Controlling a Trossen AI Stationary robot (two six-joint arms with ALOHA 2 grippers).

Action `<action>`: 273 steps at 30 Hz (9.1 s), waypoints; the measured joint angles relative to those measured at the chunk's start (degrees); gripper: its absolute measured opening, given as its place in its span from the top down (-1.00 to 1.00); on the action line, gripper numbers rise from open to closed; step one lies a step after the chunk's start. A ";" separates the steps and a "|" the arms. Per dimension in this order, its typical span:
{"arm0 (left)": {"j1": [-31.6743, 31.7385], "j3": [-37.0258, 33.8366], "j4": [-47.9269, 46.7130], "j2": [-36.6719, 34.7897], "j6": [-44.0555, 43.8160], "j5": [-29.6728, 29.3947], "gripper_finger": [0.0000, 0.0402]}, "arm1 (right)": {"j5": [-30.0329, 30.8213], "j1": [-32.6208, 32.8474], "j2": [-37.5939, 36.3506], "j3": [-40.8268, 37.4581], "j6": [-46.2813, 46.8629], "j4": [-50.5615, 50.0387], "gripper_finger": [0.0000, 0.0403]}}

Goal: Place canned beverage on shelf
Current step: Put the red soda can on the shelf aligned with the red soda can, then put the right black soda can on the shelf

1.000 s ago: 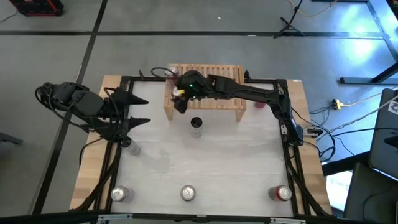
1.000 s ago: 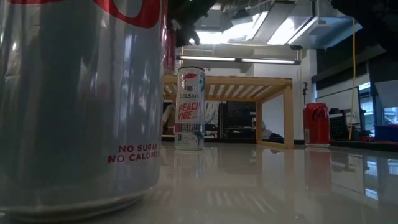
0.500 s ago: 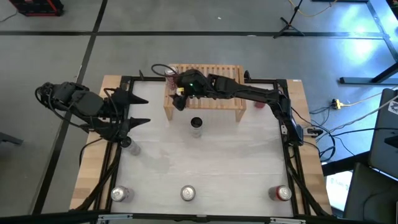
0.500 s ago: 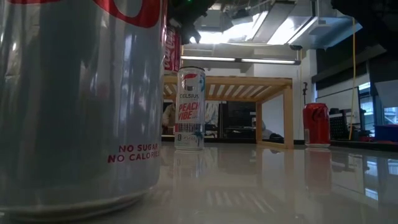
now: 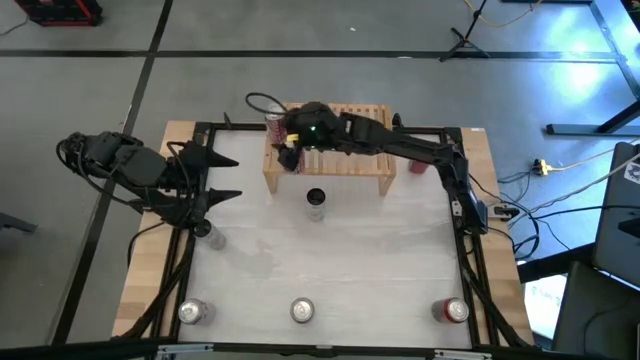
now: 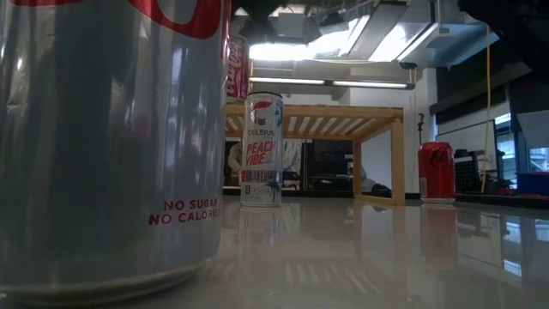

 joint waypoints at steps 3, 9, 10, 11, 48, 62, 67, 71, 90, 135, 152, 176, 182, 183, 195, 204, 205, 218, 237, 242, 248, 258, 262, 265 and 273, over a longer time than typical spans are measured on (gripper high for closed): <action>0.00 0.00 0.00 0.02 0.00 0.02 -0.64 | -0.06 0.73 -1.22 1.95 -2.20 -4.14 -0.70; -0.02 0.00 -0.14 0.02 -0.27 0.48 -0.64 | 0.19 2.72 -3.35 2.02 -5.22 -13.14 -0.70; -0.02 0.00 -0.20 0.01 -0.28 0.52 -0.64 | 0.49 2.90 -3.36 2.02 -5.56 -14.57 -0.70; -0.02 0.00 -0.18 -0.01 -0.30 0.51 -0.64 | 0.53 3.12 -3.36 2.00 -5.70 -15.10 -0.70; -0.02 0.00 -0.42 -0.09 -0.23 0.00 -0.64 | -1.47 1.09 -15.86 -43.16 -3.05 30.95 -0.70; -0.02 0.00 -0.17 0.02 -0.46 0.04 -0.64 | -2.62 1.09 -13.26 -43.10 -3.82 35.62 -0.36; -0.02 0.00 -0.17 0.03 -0.46 0.04 -0.64 | -2.64 1.09 -13.11 -43.14 -3.48 39.05 -0.36; -0.02 0.00 -0.17 0.04 -0.48 0.04 -0.64 | -2.55 1.09 -12.68 -43.14 -1.32 43.29 -0.36; -0.01 0.00 0.43 0.06 -0.52 0.07 -0.64 | -1.13 0.98 -3.42 -28.74 -1.24 32.99 -0.36; -0.02 0.00 2.29 1.94 -0.15 -0.15 -0.64 | -0.65 9.34 -28.55 -37.14 1.83 -0.82 -0.66; -0.02 -6.23 2.23 2.72 -1.76 -0.52 -0.64 | -6.27 15.58 -34.57 -70.98 22.65 22.36 -0.66; 0.63 -6.25 1.02 2.97 -2.14 -3.37 -0.64 | 4.82 13.75 -18.15 -87.79 10.35 70.39 -0.66; 0.63 -6.25 0.24 2.97 -2.02 -3.06 -0.64 | 5.49 13.12 -13.98 -84.05 7.47 73.44 -0.66; 0.63 -6.25 0.18 2.98 -2.01 -3.05 -0.64 | 5.52 13.08 -13.11 -83.10 7.42 73.46 -0.66; 0.63 -6.25 0.56 2.42 -2.18 -0.55 -0.64 | 3.82 13.15 -14.14 -77.14 8.72 65.99 -0.06; 0.48 -6.23 1.84 -1.26 -2.00 3.15 -0.64 | 1.38 14.36 -20.68 -63.18 7.82 47.94 -0.06; 0.48 -6.23 1.84 -1.92 -1.97 3.28 -0.64 | 1.29 14.27 -20.97 -60.40 7.94 45.09 -0.06; 0.48 -6.23 2.08 -3.49 0.97 2.93 -0.64 | -0.02 0.43 -21.48 -29.87 2.84 15.10 -0.06; 0.48 -6.23 2.64 -3.50 1.65 -3.05 -0.64 | -14.64 -11.31 -12.97 -32.17 1.62 26.99 -0.07; 0.47 -6.23 2.62 -3.50 1.64 -3.61 -0.64 | -14.65 -11.31 -12.60 -32.21 -1.21 26.21 -0.07; 0.48 -6.23 2.64 -3.50 2.73 -4.71 -0.64 | -14.66 -11.29 -12.65 -32.19 -1.75 24.69 -0.07; 0.48 -6.23 2.64 -3.50 2.99 -5.09 -0.64 | -14.66 -11.29 -12.42 -32.17 -2.83 23.95 -0.07; 0.48 -6.23 2.67 -3.50 2.99 -5.07 -0.64 | -15.97 -11.06 -11.16 -32.13 -2.60 24.51 -0.07; 0.48 -6.23 2.67 -3.48 2.99 -5.07 -0.64 | -15.71 -10.58 -10.85 -32.12 -2.50 25.16 -0.07; 0.48 -6.23 2.71 -3.48 2.99 -5.05 -0.64 | -14.16 -10.48 -10.85 -32.12 -2.70 24.93 -0.27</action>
